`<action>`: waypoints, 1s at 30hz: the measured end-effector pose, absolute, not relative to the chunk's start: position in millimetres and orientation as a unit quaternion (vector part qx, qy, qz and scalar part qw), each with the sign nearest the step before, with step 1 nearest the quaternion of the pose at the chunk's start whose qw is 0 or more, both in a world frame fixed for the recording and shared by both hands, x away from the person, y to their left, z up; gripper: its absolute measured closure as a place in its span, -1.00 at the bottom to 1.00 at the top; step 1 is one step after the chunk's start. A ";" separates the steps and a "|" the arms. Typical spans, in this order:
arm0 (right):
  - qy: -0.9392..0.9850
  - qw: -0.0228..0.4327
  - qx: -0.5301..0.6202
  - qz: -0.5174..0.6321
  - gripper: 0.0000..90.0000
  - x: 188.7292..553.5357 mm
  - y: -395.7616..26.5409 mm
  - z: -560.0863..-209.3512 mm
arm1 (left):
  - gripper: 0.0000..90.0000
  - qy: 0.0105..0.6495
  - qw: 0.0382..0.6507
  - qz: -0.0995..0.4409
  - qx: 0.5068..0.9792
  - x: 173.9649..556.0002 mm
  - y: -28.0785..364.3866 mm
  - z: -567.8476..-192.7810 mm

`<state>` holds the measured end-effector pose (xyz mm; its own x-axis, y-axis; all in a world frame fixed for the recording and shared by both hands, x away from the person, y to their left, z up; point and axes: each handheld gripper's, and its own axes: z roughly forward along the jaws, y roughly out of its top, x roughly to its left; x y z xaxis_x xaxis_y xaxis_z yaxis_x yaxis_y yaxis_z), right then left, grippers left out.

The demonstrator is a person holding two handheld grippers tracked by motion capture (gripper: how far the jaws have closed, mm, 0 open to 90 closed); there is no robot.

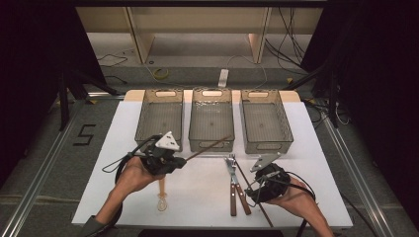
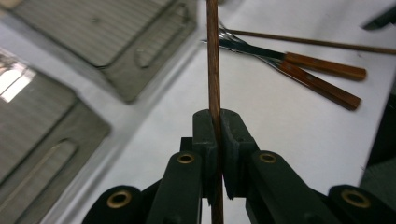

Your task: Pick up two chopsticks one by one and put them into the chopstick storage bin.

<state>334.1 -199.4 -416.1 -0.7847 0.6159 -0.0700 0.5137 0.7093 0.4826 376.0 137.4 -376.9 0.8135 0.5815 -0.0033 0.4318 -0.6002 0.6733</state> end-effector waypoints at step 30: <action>0.922 0.080 0.332 0.182 -0.39 319.0 -206.9 -442.0 | 0.89 0.465 0.345 0.173 0.797 473.5 203.7 -367.0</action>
<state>319.0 -206.9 -442.0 -0.7662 0.6421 -0.0263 0.5837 0.7125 0.3894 473.5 203.7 -367.0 0.5068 0.8609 -0.0452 0.6220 -0.3289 0.7106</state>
